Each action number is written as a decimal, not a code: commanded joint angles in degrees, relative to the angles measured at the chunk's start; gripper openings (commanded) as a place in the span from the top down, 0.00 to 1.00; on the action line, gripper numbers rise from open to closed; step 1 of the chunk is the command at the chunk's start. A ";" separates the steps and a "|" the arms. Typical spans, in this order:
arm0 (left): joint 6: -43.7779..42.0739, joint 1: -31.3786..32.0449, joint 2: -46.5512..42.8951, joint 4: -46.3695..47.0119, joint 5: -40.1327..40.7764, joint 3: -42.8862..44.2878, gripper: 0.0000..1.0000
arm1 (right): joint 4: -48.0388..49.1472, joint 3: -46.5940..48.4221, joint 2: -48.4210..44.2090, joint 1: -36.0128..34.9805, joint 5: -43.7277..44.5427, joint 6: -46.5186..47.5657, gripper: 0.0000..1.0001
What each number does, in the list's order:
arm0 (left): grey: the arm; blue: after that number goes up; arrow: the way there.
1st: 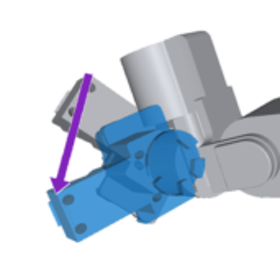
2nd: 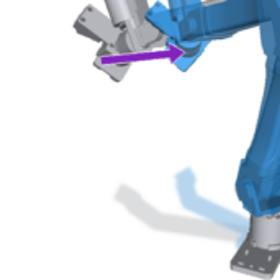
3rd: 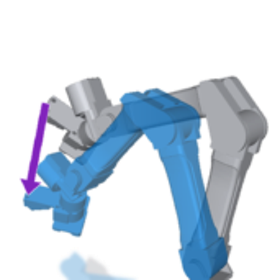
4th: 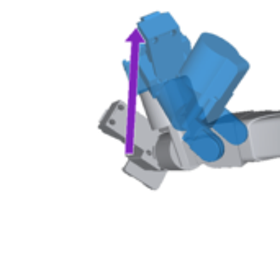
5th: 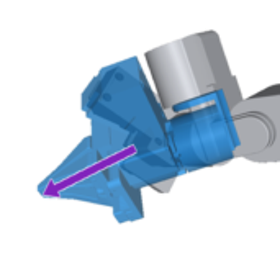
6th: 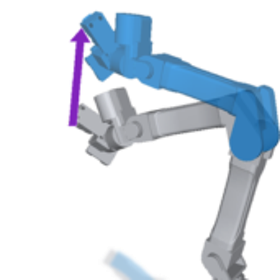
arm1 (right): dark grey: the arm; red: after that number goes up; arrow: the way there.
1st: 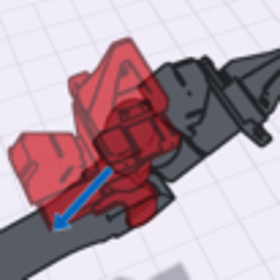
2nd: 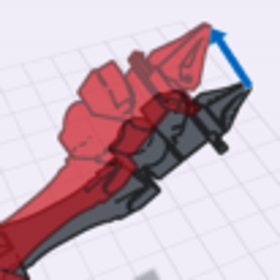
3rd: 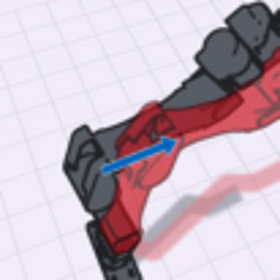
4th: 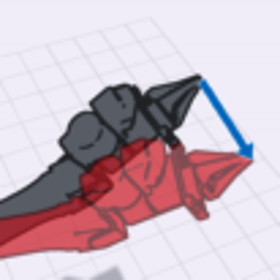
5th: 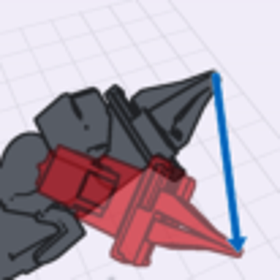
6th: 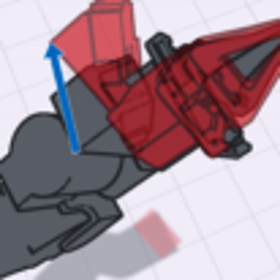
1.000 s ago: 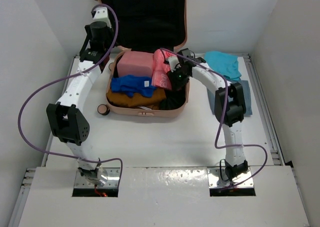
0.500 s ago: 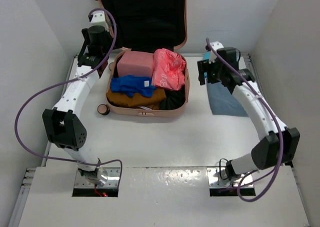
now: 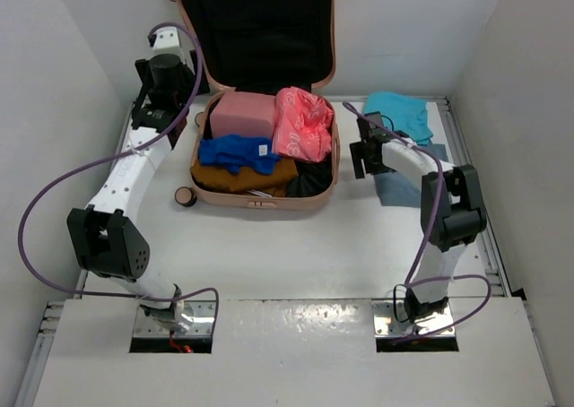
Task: Pack the luggage
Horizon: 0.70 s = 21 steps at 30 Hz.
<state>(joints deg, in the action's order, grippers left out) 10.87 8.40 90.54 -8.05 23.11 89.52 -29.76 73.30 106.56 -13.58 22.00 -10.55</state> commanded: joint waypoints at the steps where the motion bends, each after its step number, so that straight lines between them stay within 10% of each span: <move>1: -0.77 -1.46 -3.53 1.37 0.44 -0.92 0.00 | 4.18 3.08 2.41 1.80 4.63 1.14 0.14; 10: 0.29 -2.52 -3.00 1.37 -0.70 -0.93 0.00 | 2.51 7.74 9.36 4.53 0.06 0.70 0.14; 21: 0.82 -2.52 -1.42 -0.30 -1.23 1.36 0.00 | -1.35 7.13 13.85 9.62 -10.04 -0.97 0.57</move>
<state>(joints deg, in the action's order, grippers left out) 11.18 6.59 89.58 -8.67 22.11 88.05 -29.10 80.34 119.00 -5.45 16.16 -10.31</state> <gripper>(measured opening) 0.995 0.473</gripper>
